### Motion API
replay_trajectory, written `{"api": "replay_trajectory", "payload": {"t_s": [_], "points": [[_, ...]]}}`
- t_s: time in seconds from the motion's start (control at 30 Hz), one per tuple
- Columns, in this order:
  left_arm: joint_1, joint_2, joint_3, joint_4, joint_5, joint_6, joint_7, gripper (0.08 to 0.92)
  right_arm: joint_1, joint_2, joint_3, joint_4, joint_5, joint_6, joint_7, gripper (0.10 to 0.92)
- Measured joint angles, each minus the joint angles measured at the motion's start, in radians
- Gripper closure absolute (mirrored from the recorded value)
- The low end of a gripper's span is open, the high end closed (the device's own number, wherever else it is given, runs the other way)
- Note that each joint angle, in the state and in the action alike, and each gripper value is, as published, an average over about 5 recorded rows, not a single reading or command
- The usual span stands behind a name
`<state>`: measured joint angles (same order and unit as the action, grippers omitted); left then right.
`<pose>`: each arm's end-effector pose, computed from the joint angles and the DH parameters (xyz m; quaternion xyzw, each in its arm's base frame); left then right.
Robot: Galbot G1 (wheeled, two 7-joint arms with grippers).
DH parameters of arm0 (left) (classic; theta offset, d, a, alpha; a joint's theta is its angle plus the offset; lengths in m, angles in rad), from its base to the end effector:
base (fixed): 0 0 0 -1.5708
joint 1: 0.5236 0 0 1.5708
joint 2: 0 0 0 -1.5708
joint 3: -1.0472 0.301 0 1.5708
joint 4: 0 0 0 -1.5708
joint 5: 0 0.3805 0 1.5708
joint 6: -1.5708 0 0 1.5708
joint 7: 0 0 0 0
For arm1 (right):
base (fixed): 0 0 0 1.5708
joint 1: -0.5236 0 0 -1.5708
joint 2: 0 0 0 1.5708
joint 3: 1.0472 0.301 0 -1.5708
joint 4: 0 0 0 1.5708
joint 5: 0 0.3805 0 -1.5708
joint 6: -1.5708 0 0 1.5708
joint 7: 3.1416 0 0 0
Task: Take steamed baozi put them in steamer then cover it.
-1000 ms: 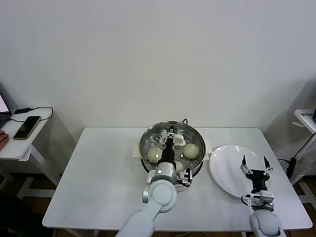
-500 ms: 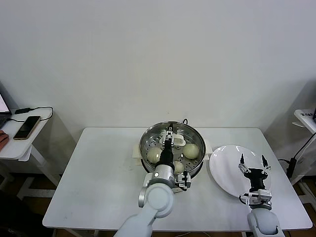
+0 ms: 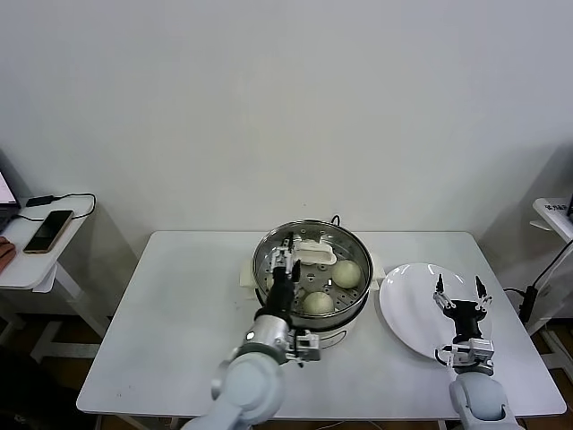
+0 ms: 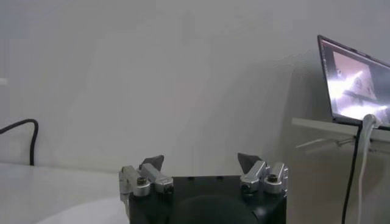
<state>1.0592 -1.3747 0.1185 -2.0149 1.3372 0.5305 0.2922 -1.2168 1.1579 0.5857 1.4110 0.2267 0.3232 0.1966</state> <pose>0.2730 -0.1750 -0.1783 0.1033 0.7736 0.6234 0.0478 0.3152 -0.1664 -0.3805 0.1283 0.9866 -0.0992 0.0202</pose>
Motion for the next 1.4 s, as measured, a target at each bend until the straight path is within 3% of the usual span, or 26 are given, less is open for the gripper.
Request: {"api": "replay_trajectory", "payload": {"t_s": [0.13,0.27,0.43,0.6,1.0,1.4], "points": [[0.019,0.04,-0.051,-0.046,-0.133,-0.017,-0.053,0.177,-0.009,-0.009,-0.007,0.014,0.031,-0.009,-0.016,0.203],[0.024,0.055,-0.125,-0.054,-0.338,-0.067,-0.167,0.177,-0.022,-0.021,-0.019,0.043,0.08,-0.038,-0.028,0.203],[0.031,0.067,-0.234,-0.013,-0.625,-0.17,-0.299,0.177,-0.04,-0.026,-0.032,0.091,0.143,-0.085,-0.044,0.203],[0.047,0.077,-0.335,0.06,-0.874,-0.294,-0.365,0.177,-0.063,-0.023,-0.041,0.134,0.192,-0.118,-0.07,0.203],[0.119,0.067,-0.477,0.184,-1.193,-0.495,-0.367,0.177,-0.117,-0.009,-0.033,0.19,0.241,-0.132,-0.09,0.203],[0.197,0.049,-0.543,0.231,-1.288,-0.583,-0.332,0.177,-0.16,-0.007,-0.015,0.2,0.24,-0.114,-0.109,0.203]]}}
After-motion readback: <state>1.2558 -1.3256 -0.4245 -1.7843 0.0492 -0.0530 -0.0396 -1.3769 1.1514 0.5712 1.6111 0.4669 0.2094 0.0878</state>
